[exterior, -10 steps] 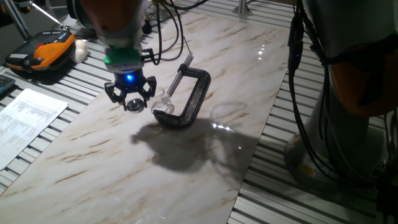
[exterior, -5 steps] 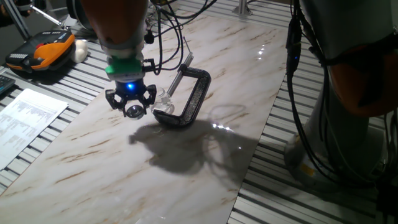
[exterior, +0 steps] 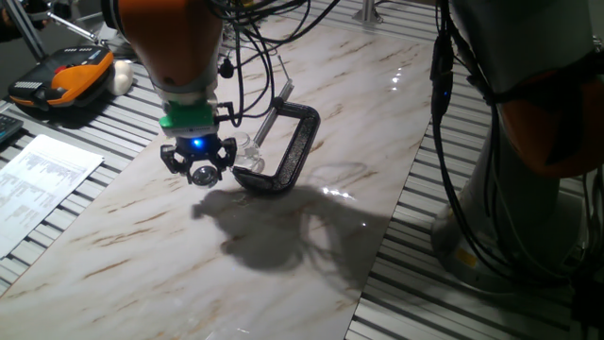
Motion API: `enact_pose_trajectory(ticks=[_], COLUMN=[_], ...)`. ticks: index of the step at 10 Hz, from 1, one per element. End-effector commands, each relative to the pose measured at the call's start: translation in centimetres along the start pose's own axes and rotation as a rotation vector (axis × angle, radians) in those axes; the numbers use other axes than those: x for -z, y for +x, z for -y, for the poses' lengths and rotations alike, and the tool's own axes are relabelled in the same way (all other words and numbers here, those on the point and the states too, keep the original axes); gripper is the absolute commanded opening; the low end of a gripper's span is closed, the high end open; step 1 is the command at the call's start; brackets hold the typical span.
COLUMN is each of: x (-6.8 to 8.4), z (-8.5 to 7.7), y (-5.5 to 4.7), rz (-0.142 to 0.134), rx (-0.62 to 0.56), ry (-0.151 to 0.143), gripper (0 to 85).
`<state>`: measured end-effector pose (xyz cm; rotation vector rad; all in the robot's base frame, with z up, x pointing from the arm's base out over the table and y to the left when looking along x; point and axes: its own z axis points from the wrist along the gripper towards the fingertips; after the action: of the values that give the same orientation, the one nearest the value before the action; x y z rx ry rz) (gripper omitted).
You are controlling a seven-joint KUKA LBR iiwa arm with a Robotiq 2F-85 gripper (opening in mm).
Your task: Unscrew the lid from the jar
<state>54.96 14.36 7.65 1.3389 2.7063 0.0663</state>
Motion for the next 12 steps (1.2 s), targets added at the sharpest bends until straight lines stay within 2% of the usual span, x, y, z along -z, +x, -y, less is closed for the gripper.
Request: enact_pose_trajectory(ticks=[1, 4, 7, 12], x=[-0.3, -1.4, -1.9, -3.0], z=[0.0, 0.1, 0.1, 0.3], y=[0.1, 0.3, 0.2, 0.4], rz=[-0.002, -0.001, -0.01, -0.009], rx=[-0.005, -0.014, -0.021, -0.033], ry=[-0.003, -0.004, -0.009, -0.011], gripper=[0.0, 0.0, 0.0, 0.0])
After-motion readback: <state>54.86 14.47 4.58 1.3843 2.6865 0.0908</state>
